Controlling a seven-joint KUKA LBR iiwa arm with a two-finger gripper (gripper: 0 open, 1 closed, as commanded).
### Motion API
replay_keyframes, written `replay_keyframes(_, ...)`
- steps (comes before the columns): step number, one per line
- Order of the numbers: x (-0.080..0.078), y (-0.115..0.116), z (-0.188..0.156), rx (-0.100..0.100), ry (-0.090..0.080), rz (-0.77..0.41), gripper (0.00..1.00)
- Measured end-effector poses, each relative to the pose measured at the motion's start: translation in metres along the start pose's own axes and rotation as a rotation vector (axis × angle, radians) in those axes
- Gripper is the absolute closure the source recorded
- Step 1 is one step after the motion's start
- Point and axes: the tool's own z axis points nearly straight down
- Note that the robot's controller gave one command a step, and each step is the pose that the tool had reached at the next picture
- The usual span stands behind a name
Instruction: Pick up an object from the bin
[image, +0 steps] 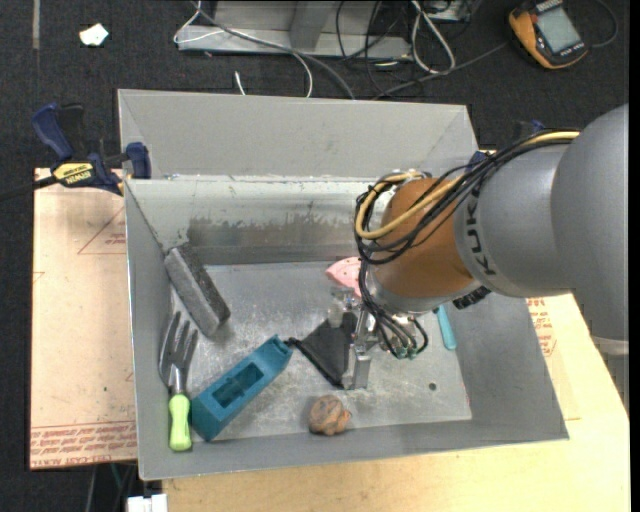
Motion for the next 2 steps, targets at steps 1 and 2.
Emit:
replay_keyframes(1,0.0064,-0.0090,0.0000,0.000,0.003,0.124,1.00)
replay_keyframes(2,0.0064,-0.0090,0.0000,0.000,0.003,0.124,1.00)
